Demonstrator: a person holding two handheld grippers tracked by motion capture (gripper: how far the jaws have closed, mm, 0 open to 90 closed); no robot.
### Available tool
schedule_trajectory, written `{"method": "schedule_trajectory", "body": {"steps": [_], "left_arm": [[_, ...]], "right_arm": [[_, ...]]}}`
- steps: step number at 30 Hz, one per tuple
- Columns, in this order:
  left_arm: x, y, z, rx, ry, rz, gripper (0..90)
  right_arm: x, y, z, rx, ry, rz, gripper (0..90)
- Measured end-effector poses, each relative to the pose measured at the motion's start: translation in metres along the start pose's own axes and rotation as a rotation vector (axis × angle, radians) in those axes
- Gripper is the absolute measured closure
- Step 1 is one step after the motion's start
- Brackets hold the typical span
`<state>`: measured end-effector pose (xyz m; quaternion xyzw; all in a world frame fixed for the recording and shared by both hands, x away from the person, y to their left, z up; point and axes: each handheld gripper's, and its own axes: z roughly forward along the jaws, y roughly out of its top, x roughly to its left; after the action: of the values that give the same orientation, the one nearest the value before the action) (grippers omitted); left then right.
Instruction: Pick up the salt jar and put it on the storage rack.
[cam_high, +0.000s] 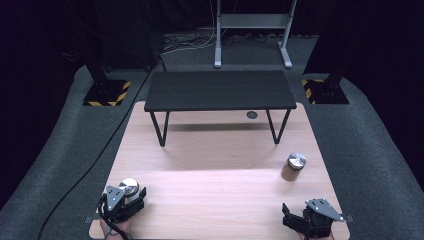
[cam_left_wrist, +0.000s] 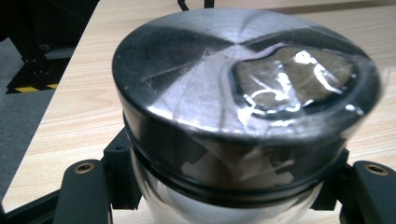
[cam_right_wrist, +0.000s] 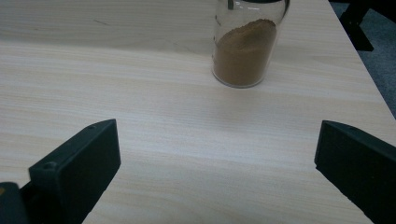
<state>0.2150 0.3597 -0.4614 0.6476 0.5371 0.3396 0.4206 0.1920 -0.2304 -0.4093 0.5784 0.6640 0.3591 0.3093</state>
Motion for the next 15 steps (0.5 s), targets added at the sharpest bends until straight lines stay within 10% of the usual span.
{"method": "schedule_trajectory", "body": {"steps": [15], "left_arm": [[0.0002,0.0088,-0.0067,-0.02,-0.03,0.005,30.9]], "right_arm": [[-0.0002,-0.0003,0.0005,0.001,0.001,0.002,0.0]]}}
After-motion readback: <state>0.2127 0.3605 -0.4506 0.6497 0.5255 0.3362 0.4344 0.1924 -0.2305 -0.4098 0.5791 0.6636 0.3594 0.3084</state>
